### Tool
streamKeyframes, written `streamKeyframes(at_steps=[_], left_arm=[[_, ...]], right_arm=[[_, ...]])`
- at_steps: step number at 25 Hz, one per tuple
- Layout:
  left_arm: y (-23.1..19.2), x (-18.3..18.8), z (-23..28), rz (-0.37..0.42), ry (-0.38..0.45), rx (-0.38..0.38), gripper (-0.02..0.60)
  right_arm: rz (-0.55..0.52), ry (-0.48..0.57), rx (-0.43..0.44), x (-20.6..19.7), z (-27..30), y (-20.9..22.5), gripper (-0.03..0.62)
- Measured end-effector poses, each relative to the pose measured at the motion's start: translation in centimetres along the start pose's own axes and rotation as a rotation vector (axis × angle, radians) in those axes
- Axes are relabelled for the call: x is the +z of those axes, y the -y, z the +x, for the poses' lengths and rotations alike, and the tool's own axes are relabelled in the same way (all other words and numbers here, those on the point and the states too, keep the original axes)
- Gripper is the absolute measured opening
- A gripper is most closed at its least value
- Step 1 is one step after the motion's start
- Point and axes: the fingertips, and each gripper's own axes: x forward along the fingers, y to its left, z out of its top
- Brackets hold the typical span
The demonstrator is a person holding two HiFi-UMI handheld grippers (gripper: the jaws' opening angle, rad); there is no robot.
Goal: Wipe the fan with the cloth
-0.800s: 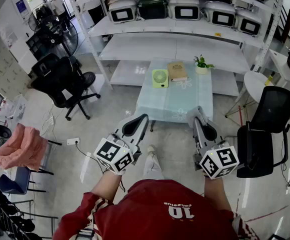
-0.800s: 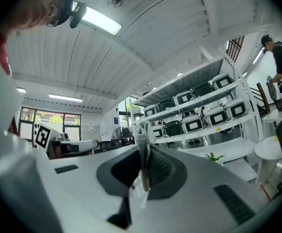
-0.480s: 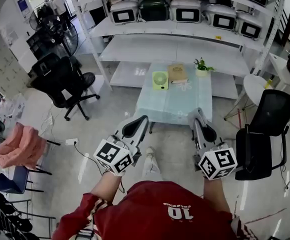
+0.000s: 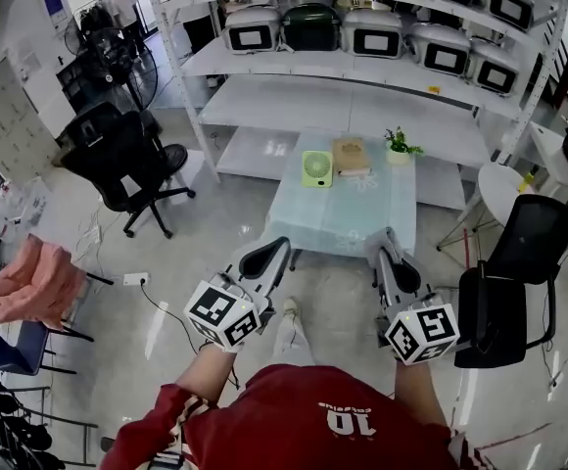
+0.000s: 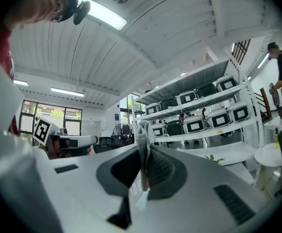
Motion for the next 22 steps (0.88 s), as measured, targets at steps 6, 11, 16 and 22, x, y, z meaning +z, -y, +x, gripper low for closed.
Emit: streamKeyframes(at_steps=[6,11,16,22], left_arm=[[-1.2,-0.4,0.5,0.067,-0.032,0.028,-0.002],[-3.1,-0.6,1.5,0.067,-0.038,0.039,-0.002],[-5.6,-1.2,3.3,0.06,-0.04,0.052,-0.002],[-10.2,-1.2,6.5,0.056,-0.026,0.071,-0.002]], right_arm=[[0.001,-0.009,0.016,-0.1,1.7,-0.1,0.02],[0.0,-0.019,0.028,-0.2,4.0,0.4,0.02],[0.009,-0.034,0.038,-0.9,7.2,1.7,0.02],[0.008,-0.072,0.057,-0.8,12.7,3.7,0.02]])
